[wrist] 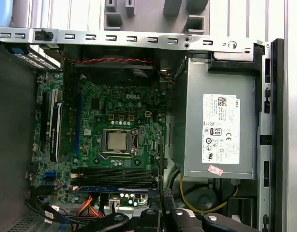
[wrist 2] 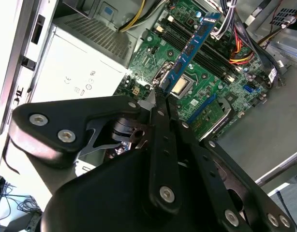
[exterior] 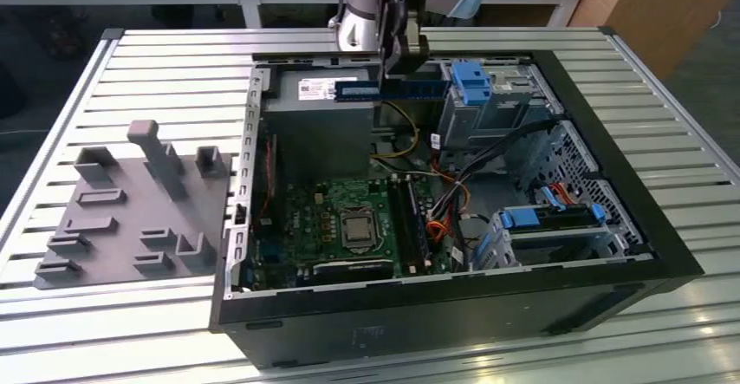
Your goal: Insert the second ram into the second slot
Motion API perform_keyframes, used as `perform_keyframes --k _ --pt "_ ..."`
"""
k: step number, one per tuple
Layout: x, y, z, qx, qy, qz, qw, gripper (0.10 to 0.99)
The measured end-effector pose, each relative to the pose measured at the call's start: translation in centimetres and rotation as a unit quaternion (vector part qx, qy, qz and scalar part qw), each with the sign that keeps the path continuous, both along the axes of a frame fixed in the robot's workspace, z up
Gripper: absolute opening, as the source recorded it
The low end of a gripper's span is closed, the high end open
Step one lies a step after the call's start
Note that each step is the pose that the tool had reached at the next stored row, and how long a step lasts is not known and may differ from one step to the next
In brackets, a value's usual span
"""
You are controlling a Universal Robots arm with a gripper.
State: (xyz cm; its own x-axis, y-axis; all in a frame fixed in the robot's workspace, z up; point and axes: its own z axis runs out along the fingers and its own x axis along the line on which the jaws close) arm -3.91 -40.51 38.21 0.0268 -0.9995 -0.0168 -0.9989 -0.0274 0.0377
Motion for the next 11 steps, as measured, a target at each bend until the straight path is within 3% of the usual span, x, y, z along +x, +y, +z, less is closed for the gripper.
perform_keyframes --k 11 --pt "0.00 -0.48 0.00 0.0000 0.0000 0.000 1.0000 0.137"
